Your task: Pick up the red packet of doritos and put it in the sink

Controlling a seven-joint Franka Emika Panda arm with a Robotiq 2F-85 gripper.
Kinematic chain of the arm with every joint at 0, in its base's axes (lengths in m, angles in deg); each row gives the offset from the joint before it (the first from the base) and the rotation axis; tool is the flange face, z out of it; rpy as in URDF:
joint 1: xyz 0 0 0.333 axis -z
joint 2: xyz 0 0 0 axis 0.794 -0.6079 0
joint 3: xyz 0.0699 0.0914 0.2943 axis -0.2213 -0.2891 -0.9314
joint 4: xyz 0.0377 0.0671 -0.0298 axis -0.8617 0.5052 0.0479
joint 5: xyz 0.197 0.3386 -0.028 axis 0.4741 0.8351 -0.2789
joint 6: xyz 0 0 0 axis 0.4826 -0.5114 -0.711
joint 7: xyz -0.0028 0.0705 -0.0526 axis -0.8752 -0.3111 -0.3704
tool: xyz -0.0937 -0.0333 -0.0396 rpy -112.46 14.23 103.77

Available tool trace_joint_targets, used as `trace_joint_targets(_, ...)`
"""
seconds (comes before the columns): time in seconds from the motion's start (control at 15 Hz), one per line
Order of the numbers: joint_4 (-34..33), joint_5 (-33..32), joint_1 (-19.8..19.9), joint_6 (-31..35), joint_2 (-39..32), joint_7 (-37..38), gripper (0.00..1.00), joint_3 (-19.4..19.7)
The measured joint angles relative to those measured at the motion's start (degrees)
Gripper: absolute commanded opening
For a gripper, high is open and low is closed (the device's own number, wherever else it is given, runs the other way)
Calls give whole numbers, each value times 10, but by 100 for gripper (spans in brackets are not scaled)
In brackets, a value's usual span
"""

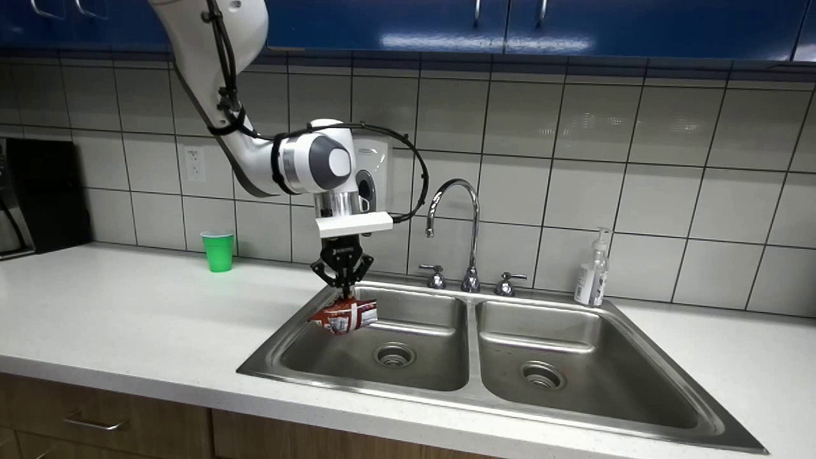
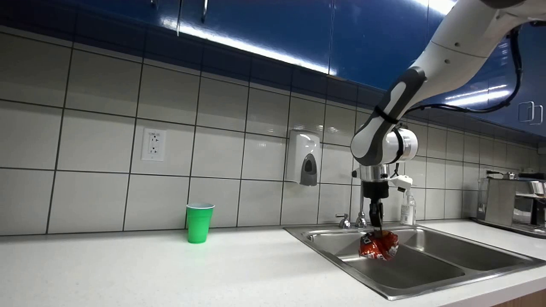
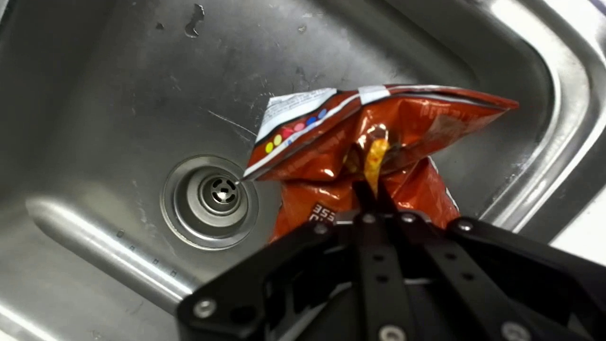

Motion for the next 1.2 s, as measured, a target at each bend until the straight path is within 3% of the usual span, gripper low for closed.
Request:
trace_joint_targets(0.6, -111, 1, 26, 2, -142, 0, 0, -5)
trace_joint_targets(1.2, -166, 1, 31, 1, -219, 0, 0, -11)
